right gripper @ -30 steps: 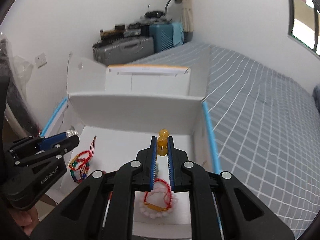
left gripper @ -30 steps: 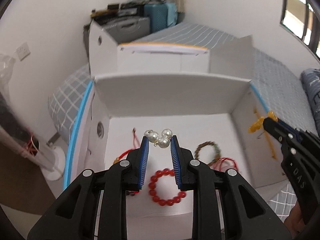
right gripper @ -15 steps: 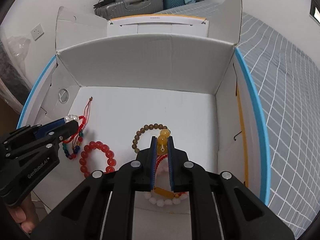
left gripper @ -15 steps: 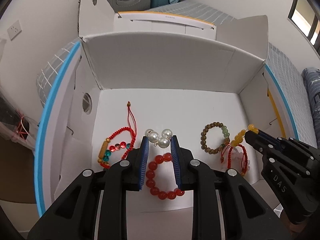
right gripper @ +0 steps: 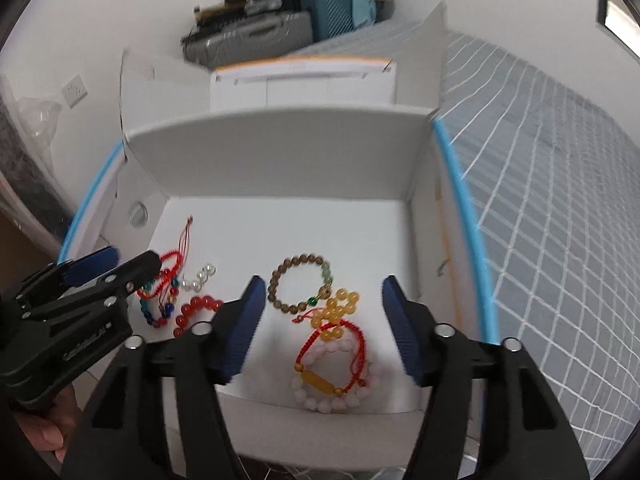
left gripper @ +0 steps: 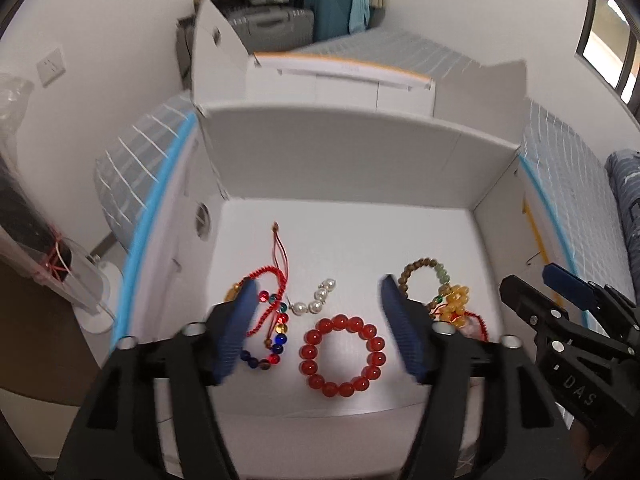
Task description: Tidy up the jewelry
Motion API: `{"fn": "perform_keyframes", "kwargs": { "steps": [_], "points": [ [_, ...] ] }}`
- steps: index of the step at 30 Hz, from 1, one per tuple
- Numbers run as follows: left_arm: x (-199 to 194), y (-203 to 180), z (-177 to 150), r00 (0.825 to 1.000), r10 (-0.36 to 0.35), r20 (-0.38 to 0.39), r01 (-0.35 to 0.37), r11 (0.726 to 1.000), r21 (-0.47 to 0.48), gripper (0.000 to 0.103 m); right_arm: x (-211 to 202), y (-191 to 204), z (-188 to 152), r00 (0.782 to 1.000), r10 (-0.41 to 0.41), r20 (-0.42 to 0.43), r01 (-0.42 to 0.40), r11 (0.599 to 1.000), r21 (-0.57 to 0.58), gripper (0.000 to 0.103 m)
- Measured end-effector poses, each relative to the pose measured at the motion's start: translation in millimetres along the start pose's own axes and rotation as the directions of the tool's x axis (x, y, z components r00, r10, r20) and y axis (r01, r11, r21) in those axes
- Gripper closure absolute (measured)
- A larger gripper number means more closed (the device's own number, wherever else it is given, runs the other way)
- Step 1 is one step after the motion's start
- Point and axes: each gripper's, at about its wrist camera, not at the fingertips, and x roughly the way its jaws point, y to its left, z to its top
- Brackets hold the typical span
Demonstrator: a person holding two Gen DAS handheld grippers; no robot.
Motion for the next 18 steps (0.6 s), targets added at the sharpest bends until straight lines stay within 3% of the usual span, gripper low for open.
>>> {"fn": "perform_keyframes", "kwargs": {
  "steps": [4, 6, 12, 18],
  "points": [
    [-31, -1, -7, 0.996, 0.028, 0.087, -0.029, 1.000, 0.008, 0.014, -28, -9, -5, 0.995, 0.030, 0.095, -0.033, 0.999, 0.033, 0.013],
    [-44, 0, -14, 0.993, 0.029, 0.113, -0.029, 1.000, 0.005, 0.011, -43, -10, -10, 0.990, 0.004, 0.142, -0.008, 1.000, 0.028, 0.008],
    [-70, 6, -35, 0.987, 0.027, 0.159, -0.027, 1.000, -0.006, 0.006, -72, -10, -32, 0.976, -0.067, 0.209, 0.067, 0.998, 0.009, 0.008],
    [-81, 10, -60, 0.987, 0.005, 0.160, -0.009, 1.000, 0.020, 0.006, -87, -8, -63, 0.974, -0.091, 0.205, 0.092, 0.996, 0.005, 0.008]
  ]
}}
